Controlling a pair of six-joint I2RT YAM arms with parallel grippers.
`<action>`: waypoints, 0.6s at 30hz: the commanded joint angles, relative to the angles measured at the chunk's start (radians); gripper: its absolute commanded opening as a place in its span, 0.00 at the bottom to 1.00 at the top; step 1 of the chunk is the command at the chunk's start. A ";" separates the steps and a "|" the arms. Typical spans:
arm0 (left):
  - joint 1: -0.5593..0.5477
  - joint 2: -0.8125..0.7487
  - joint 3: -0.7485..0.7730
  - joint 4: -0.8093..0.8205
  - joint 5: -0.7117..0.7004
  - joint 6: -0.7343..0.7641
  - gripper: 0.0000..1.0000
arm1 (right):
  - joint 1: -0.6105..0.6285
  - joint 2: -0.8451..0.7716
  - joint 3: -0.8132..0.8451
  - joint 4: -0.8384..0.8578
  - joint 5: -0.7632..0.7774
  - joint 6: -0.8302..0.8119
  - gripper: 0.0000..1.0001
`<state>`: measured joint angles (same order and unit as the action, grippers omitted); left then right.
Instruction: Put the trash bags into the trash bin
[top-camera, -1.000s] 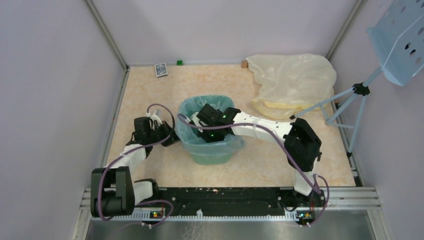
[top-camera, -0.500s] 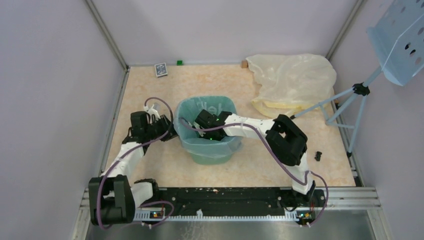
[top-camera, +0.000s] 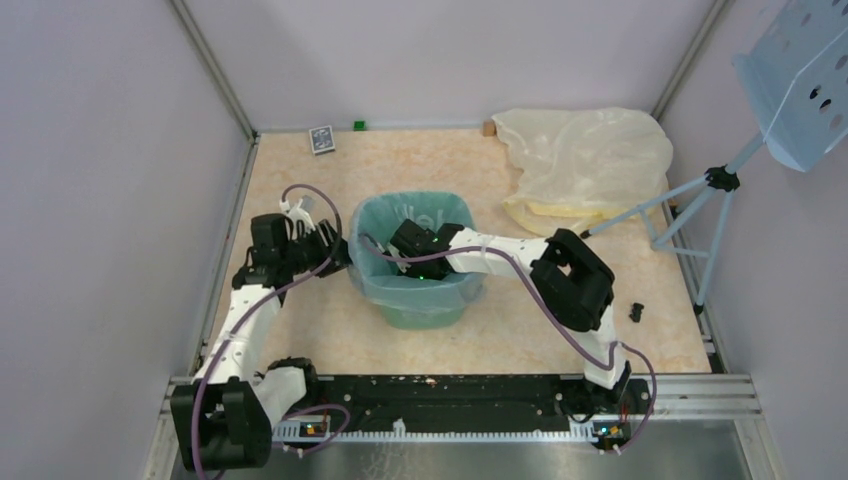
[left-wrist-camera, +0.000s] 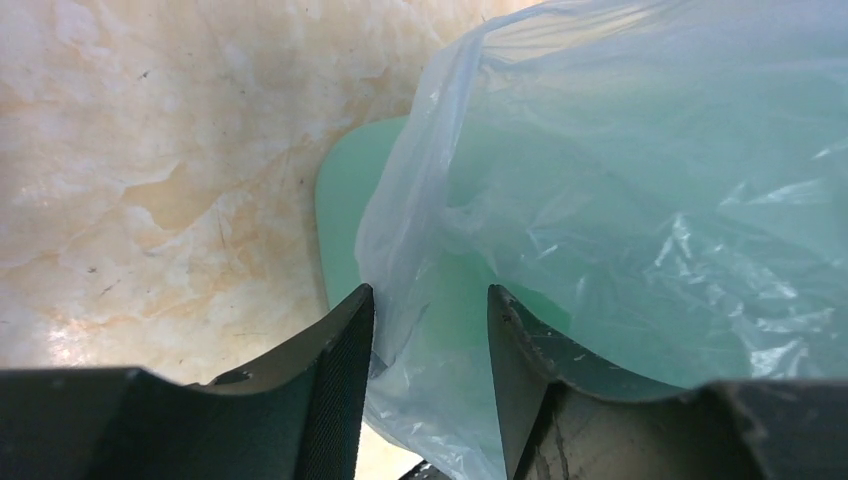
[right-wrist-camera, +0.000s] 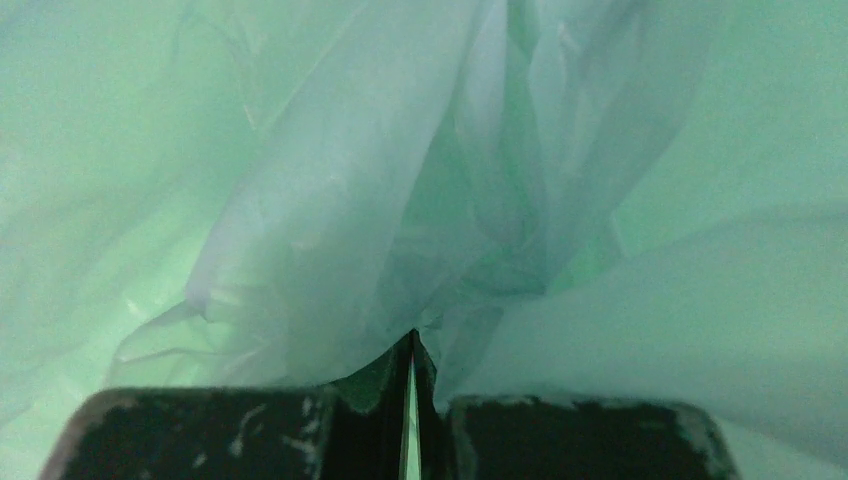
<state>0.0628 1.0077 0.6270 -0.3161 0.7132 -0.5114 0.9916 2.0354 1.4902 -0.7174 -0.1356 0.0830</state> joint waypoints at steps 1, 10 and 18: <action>-0.003 -0.003 0.067 -0.101 -0.024 0.068 0.51 | -0.006 -0.088 -0.027 0.045 0.018 0.003 0.00; -0.004 0.038 0.028 -0.031 0.024 0.042 0.43 | -0.007 -0.211 -0.070 0.090 0.002 0.039 0.00; -0.003 0.025 0.045 -0.068 0.004 0.065 0.44 | -0.007 -0.309 -0.004 0.063 0.023 0.062 0.00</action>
<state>0.0628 1.0439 0.6567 -0.3771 0.7174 -0.4740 0.9916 1.8168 1.4212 -0.6544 -0.1322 0.1219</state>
